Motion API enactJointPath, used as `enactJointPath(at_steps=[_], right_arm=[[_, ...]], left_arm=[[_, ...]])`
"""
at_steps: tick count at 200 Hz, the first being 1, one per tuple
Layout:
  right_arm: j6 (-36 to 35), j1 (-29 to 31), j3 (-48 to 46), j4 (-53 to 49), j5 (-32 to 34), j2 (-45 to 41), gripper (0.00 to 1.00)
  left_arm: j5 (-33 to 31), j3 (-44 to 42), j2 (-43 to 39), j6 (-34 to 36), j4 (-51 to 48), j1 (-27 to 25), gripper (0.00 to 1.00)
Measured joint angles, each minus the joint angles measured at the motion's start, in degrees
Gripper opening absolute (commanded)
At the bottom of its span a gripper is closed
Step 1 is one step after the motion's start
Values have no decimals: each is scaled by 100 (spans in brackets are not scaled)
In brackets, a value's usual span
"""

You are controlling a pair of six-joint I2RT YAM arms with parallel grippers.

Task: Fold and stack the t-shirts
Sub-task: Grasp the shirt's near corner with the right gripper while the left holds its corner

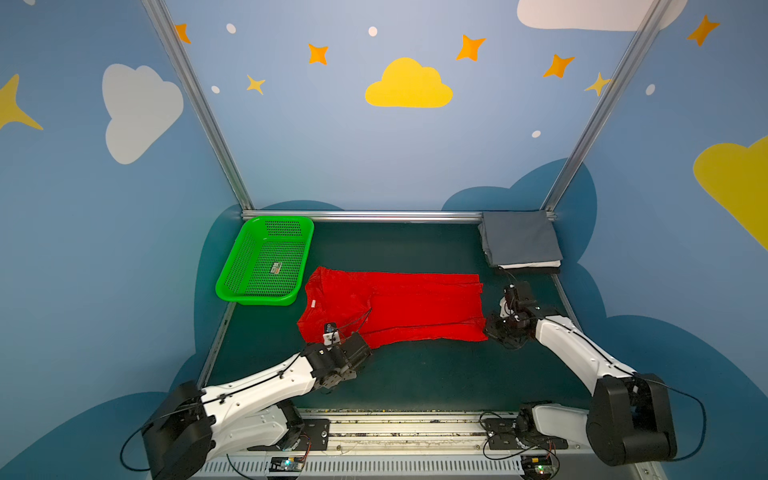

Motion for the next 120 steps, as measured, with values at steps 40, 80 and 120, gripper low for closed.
enactJointPath(at_steps=[40, 80, 120], right_arm=[[-17, 48, -2, -328, 267, -433, 0], [74, 122, -195, -640, 382, -1113, 0], [264, 210, -638, -933, 450, -1757, 0]], left_arm=[[168, -9, -1036, 584, -170, 31, 4], [278, 79, -1947, 737, -450, 120, 4], [369, 79, -2435, 675, -638, 229, 4]])
